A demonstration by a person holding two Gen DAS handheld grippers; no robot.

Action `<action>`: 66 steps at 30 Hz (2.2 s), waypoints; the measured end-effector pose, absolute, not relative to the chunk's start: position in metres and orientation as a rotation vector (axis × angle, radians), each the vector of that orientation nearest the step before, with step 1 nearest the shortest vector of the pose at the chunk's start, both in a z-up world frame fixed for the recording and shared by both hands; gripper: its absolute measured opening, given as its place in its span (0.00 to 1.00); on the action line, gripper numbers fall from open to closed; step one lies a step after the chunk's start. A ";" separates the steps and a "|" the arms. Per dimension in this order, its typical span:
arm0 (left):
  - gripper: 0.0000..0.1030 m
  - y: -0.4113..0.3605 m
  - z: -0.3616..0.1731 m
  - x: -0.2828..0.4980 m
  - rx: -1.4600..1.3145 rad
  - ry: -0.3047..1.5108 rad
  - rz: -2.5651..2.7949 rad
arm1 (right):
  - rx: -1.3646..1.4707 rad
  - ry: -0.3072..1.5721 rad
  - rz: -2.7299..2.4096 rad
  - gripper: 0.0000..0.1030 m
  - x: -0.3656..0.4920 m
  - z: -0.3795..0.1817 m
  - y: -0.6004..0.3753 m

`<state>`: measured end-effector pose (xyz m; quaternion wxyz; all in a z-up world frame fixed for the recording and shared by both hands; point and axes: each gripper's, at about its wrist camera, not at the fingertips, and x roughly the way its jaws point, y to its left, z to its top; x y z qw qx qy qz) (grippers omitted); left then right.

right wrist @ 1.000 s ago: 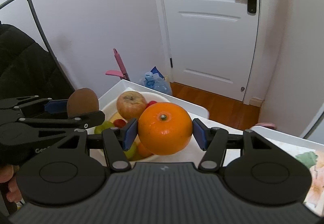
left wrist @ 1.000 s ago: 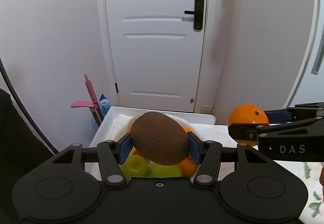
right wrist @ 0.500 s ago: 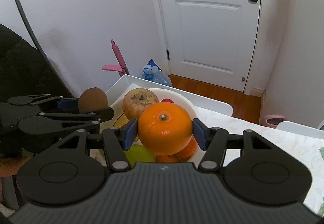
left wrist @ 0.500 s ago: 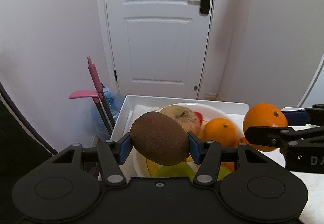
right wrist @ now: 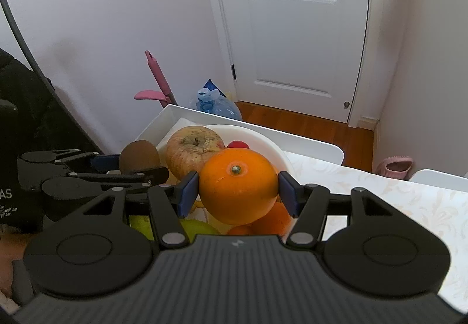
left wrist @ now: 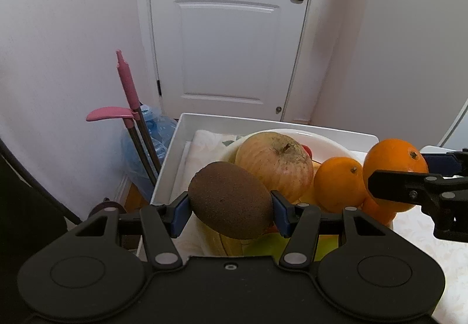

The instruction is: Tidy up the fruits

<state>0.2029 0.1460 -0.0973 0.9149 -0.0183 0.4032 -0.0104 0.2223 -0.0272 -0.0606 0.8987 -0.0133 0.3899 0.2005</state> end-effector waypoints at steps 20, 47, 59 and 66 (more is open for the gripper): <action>0.86 0.138 -0.077 0.165 0.020 0.782 -0.014 | -0.059 0.811 0.462 0.71 0.232 -0.052 -0.019; 0.86 0.152 -0.076 0.139 0.028 0.774 0.032 | -0.083 0.743 0.472 1.00 0.223 -0.063 0.008; 0.87 0.131 -0.045 0.119 0.034 0.717 0.026 | -0.041 0.692 0.447 1.00 0.192 -0.028 -0.019; 0.88 0.105 -0.015 0.097 0.035 0.652 0.016 | -0.018 0.629 0.414 1.00 0.158 0.011 -0.056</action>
